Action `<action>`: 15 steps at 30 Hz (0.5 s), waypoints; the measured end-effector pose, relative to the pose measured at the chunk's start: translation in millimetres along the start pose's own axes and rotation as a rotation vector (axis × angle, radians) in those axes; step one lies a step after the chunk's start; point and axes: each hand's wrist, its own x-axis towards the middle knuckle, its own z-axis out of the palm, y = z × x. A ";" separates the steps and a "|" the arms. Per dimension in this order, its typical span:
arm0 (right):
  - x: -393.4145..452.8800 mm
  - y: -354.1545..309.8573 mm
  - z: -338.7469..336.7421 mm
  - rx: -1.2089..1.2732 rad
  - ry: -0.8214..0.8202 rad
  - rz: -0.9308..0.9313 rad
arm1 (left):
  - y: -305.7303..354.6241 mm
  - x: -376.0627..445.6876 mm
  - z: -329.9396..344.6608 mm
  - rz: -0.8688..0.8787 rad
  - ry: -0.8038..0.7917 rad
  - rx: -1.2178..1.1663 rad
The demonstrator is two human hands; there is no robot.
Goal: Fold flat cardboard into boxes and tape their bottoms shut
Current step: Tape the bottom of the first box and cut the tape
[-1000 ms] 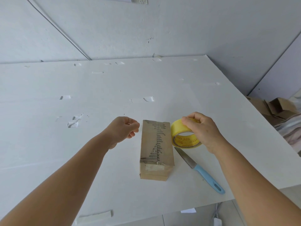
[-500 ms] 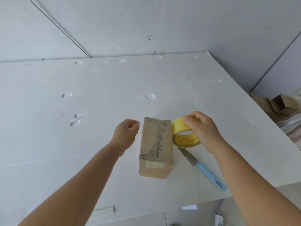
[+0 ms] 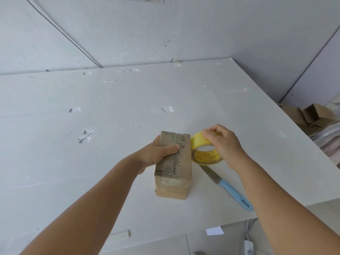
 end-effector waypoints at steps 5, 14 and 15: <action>-0.7 -1.9 -2.3 -0.001 -0.015 -0.009 | 17.7 5.1 1.1 0.393 0.284 0.800; 7.5 9.2 -2.9 0.067 -0.112 0.053 | 12.5 15.5 28.6 0.392 0.400 1.197; 8.7 10.1 -0.2 0.106 -0.128 0.055 | 9.5 13.5 30.9 0.372 0.445 1.190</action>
